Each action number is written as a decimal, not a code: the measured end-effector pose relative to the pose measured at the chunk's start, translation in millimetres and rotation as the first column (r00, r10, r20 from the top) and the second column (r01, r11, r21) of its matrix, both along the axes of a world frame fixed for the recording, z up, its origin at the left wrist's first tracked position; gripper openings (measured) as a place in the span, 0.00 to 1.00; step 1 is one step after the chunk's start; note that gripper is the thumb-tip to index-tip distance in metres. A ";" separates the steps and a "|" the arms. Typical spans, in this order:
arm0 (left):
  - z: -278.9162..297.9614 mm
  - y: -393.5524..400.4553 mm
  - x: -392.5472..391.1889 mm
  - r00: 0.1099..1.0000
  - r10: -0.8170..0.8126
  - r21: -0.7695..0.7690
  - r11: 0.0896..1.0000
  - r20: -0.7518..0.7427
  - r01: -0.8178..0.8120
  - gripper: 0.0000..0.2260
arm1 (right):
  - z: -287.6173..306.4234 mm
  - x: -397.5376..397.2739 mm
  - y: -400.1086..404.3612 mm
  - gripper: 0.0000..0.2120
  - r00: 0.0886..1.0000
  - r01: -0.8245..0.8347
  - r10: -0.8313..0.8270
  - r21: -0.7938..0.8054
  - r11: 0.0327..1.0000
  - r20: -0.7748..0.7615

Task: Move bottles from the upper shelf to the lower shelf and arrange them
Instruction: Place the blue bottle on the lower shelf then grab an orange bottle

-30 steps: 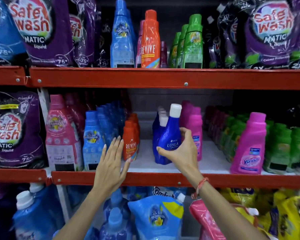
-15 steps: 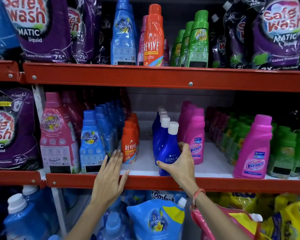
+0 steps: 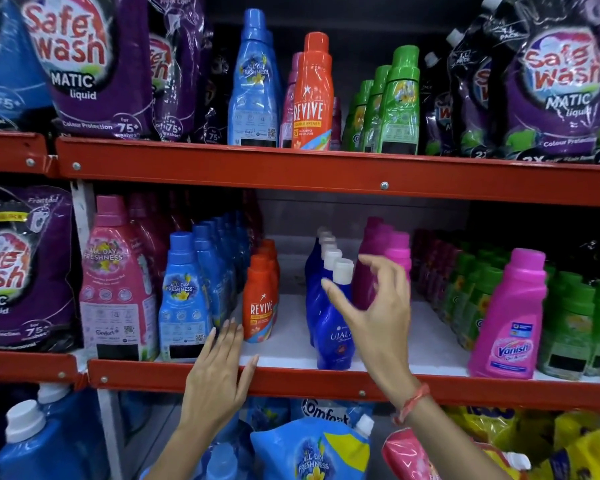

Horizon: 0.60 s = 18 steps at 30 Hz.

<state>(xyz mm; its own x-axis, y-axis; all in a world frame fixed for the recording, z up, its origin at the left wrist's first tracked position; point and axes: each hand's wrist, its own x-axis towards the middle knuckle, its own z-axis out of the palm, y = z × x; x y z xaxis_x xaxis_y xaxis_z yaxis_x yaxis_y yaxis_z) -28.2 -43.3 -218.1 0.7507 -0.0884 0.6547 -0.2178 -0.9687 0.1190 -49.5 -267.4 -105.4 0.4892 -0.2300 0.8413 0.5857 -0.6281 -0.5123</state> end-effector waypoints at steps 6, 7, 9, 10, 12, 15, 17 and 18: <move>4.3 2.7 -3.7 0.998 0.050 0.045 0.998 -0.046 -0.048 0.34 | 121.1 -23.6 6.4 0.17 0.922 -0.111 0.115 -0.032 0.993 0.370; 3.7 3.0 -2.6 0.998 0.051 0.053 0.997 -0.046 -0.048 0.34 | 140.6 -23.8 6.0 0.18 0.920 -0.117 0.133 -0.066 0.991 0.368; 3.0 2.7 -0.9 0.998 0.056 0.072 0.996 -0.031 -0.053 0.33 | 173.5 -19.4 5.5 0.22 0.942 -0.066 0.110 -0.146 0.987 0.317; 2.5 2.4 0.1 0.998 0.057 0.079 0.995 -0.008 -0.056 0.33 | 186.2 -14.8 5.8 0.25 0.956 -0.021 0.071 -0.175 0.984 0.284; 2.1 1.5 2.3 0.998 0.059 0.084 0.995 0.036 -0.061 0.34 | 204.2 -4.5 7.0 0.31 0.980 0.043 -0.004 -0.190 0.981 0.199; 1.0 0.3 4.6 0.995 0.069 0.082 0.994 0.075 -0.075 0.33 | 217.9 9.2 11.5 0.40 0.998 0.051 -0.044 -0.184 0.982 0.038; 0.0 0.1 5.1 0.993 0.074 0.080 0.993 0.093 -0.082 0.33 | 223.9 17.0 16.8 0.43 0.996 -0.007 -0.010 -0.192 0.981 -0.088; -0.6 0.4 5.2 0.993 0.076 0.080 0.993 0.095 -0.084 0.33 | 226.8 20.4 19.9 0.42 0.986 -0.066 0.038 -0.174 0.983 -0.159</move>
